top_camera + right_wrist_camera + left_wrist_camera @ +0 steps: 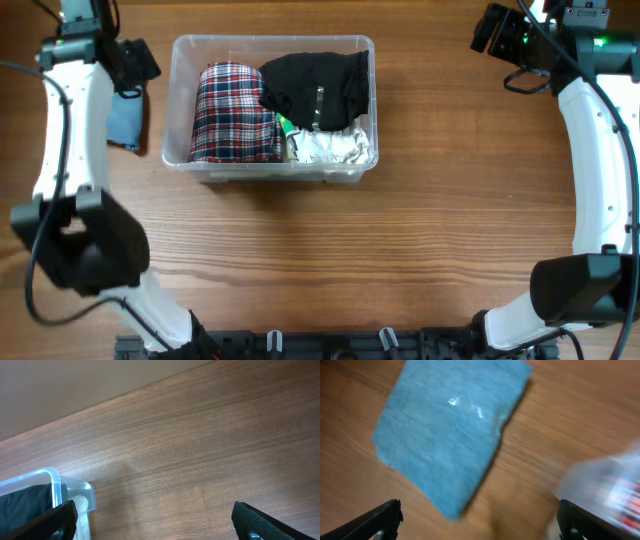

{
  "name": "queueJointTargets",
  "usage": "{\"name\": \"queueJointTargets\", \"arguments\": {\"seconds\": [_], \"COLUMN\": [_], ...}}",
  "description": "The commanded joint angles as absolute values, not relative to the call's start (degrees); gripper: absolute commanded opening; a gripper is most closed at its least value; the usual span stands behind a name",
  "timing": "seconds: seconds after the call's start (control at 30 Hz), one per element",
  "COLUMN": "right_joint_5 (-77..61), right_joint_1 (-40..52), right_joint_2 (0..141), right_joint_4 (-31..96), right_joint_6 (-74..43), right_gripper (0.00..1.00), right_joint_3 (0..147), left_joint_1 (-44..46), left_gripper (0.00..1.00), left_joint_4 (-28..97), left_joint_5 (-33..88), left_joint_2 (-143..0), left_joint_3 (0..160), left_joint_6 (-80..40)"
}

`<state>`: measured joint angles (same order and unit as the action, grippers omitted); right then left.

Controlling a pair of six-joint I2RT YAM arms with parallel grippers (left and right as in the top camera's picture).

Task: Pack container
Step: 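Move the left gripper to the folded denim and grasp it, then lift the denim and lower it into the bin's left half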

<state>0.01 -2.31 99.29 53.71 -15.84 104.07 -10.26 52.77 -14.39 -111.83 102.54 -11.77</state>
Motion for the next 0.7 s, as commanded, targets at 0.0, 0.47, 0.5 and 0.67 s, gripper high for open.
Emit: {"name": "queueJointTargets", "arguments": {"seconds": [0.0,0.47,0.5,0.67], "right_joint_5": [-0.47,-0.47,-0.47,-0.47], "right_joint_1": [-2.22,-2.22,-2.22,-2.22], "right_joint_2": [99.22,99.22,99.22,99.22], "right_joint_4": [53.56,53.56,53.56,53.56], "right_joint_6": [-16.64,-16.64,-16.62,-16.64], "right_gripper": [1.0,1.0,1.0,1.0], "right_joint_3": [104.55,104.55,104.55,104.55], "left_joint_1": [-11.88,-10.94,-11.03,-11.03], "left_gripper": [1.0,0.99,0.99,0.99], "left_joint_4": [49.47,40.88,40.6,38.09], "left_joint_5": [-20.4,-24.58,-24.56,-28.32], "left_joint_2": [-119.09,-130.56,-131.13,-133.53], "left_joint_3": [102.43,102.43,102.43,102.43], "left_joint_6": [-10.66,4.29,4.29,7.18]}}
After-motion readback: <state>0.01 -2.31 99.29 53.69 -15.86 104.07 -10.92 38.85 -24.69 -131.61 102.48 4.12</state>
